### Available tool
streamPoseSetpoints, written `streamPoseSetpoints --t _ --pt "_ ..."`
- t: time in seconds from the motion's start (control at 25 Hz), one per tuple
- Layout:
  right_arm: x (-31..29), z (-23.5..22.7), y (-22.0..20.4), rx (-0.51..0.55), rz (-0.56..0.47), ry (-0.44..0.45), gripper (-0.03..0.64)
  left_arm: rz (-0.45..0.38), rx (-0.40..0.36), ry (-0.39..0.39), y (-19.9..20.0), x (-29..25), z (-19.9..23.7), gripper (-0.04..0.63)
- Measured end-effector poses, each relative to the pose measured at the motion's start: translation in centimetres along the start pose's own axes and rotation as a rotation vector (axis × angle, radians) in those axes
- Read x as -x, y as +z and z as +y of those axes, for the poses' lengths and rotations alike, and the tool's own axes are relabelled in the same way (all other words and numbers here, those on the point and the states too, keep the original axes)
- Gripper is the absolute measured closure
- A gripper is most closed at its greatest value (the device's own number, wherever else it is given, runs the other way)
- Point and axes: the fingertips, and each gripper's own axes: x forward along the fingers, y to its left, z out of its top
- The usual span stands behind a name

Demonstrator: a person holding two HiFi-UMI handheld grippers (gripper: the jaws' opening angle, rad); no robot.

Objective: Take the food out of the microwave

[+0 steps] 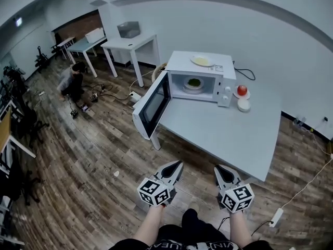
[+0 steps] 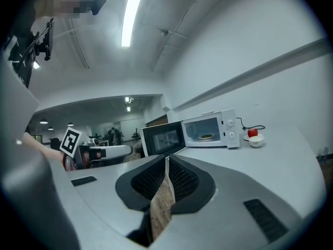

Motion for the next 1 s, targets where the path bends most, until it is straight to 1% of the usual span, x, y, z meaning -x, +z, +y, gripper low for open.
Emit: streamPoseSetpoints --t 0.24,0.52,0.64,0.84,1.0 --pt "-3.2 -3.9 0.5 -0.016 0.010 0.000 0.575 0.011 0.001 0.002 0.2 -4.5 2.3 0.584" --pt "-6.6 -7.4 1.0 -0.009 0.023 0.022 0.575 0.009 0.012 0.018 0.2 -8.7 4.8 0.584" --pt "-7.8 -8.3 1.1 -0.014 0.023 0.031 0.575 0.005 0.017 0.029 0.0 -9.6 5.4 0.584" --pt "-8.9 -8.6 0.0 -0.037 0.044 0.051 0.575 0.027 0.043 0.059 -1.2 -10.1 6.6 0.584" --pt "-9.4 -9.2 -0.5 -0.054 0.052 0.052 0.575 0.032 0.041 0.071 -1.2 -10.7 7.3 0.584"
